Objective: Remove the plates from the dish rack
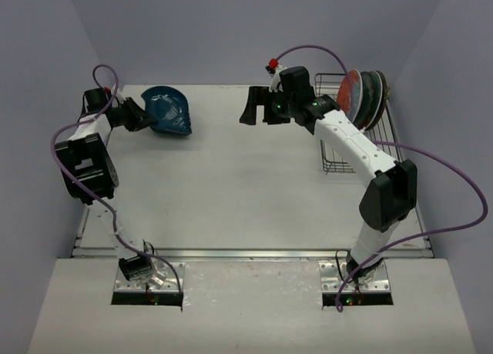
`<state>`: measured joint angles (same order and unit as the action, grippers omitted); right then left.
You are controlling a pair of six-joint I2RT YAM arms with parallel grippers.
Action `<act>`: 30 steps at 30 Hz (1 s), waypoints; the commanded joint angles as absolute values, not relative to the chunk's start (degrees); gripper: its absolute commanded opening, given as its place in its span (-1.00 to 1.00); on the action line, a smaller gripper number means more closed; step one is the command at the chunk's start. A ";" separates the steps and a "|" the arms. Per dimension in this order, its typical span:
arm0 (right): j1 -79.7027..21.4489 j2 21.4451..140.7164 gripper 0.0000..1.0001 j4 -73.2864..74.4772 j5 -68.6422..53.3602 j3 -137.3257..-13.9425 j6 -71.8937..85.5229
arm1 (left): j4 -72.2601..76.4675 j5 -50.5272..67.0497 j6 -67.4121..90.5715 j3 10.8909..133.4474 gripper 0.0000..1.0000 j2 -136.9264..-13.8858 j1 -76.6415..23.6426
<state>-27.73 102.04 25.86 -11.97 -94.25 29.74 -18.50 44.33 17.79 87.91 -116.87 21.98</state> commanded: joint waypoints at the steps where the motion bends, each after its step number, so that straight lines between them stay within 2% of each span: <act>1: -27.16 99.58 0.98 24.61 -11.51 -93.96 28.92 | -15.30 46.87 18.70 94.35 -1.00 -118.44 22.49; 11: -26.84 99.76 0.98 24.61 -12.16 -93.84 28.89 | -12.98 47.02 23.41 99.20 -1.00 -125.24 23.64; 24: -26.50 99.67 0.98 24.70 -13.01 -93.52 28.74 | -17.91 45.74 22.63 108.20 -0.99 -132.59 23.77; 26: -26.50 99.58 0.98 24.74 -13.05 -93.69 28.70 | -18.80 45.53 22.06 109.07 -0.94 -132.98 23.82; 30: -26.28 99.58 0.98 24.77 -13.36 -93.78 28.82 | -20.40 44.92 20.61 110.07 -0.63 -132.99 23.74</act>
